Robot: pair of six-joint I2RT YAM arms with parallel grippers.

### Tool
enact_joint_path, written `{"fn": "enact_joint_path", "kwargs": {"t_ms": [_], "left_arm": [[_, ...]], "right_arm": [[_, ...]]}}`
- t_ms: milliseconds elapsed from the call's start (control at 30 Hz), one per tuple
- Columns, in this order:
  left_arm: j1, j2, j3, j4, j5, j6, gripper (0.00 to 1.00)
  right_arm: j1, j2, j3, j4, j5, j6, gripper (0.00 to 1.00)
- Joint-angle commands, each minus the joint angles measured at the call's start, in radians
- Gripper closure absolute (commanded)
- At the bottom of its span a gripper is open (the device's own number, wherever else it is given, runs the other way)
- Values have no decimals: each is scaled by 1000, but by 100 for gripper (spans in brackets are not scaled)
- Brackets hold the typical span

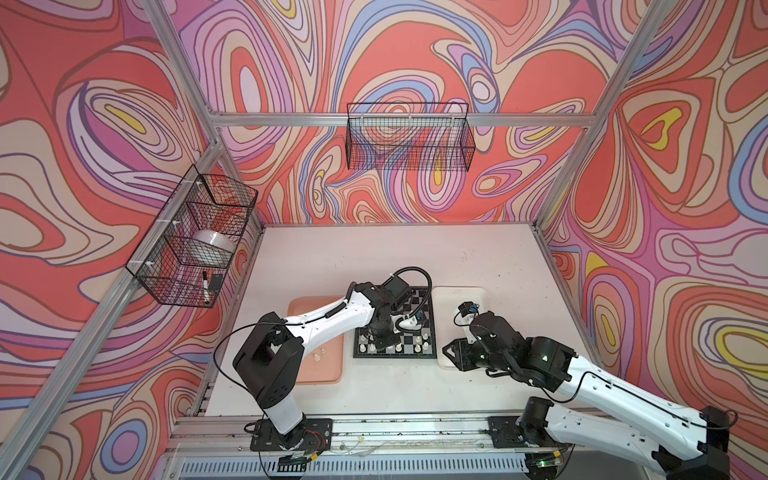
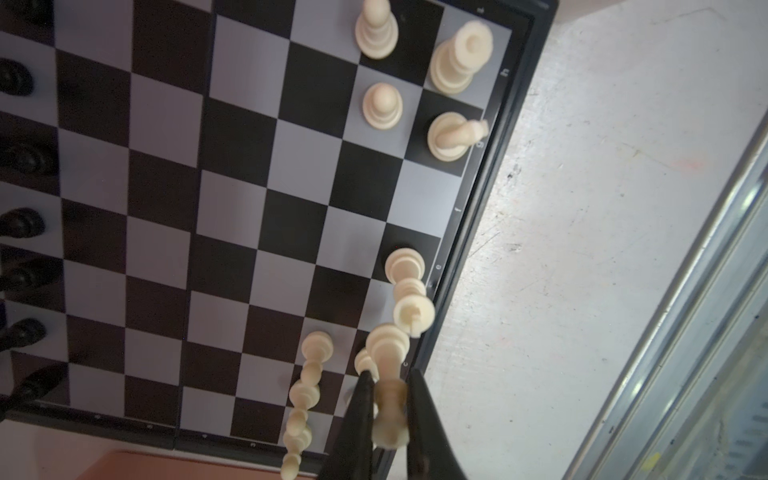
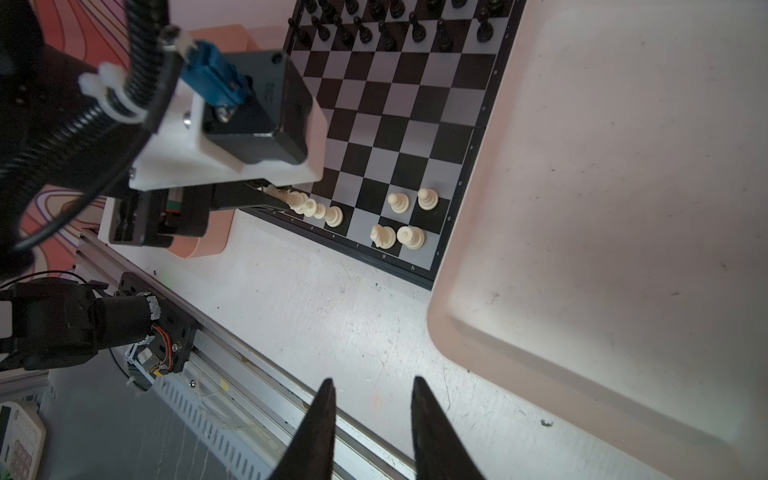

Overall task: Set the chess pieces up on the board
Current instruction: 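Lower the white piece onto a near-row square beside the white pawns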

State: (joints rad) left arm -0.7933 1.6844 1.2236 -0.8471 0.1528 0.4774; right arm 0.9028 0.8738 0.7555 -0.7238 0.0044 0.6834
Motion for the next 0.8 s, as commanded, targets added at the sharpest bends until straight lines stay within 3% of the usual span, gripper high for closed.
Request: {"fn": "enact_joint_path", "kwargs": {"t_ms": [0,767], "left_arm": [[-7,21,4,10,-3,-2,86],[-14,37,-39,31,-24,8,86]], "right_arm": [[-4,-17,-6,-21,22,8,69],[-4,-40,-4,-34,38,15,69]]}}
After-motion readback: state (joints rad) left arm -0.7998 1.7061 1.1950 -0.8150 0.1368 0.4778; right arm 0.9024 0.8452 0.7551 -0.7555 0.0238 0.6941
